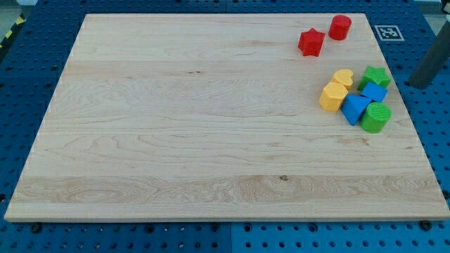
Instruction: Move the yellow heart and green star towards center
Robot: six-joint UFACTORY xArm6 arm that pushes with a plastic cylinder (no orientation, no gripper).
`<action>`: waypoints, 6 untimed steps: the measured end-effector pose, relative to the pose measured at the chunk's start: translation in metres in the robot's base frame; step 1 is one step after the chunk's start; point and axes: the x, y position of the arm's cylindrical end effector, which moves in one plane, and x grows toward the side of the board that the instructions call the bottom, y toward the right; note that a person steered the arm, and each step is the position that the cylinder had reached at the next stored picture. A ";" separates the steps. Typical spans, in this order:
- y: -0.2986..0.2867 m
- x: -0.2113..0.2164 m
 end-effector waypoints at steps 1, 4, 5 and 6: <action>-0.037 0.000; -0.127 0.000; -0.152 -0.004; -0.163 -0.007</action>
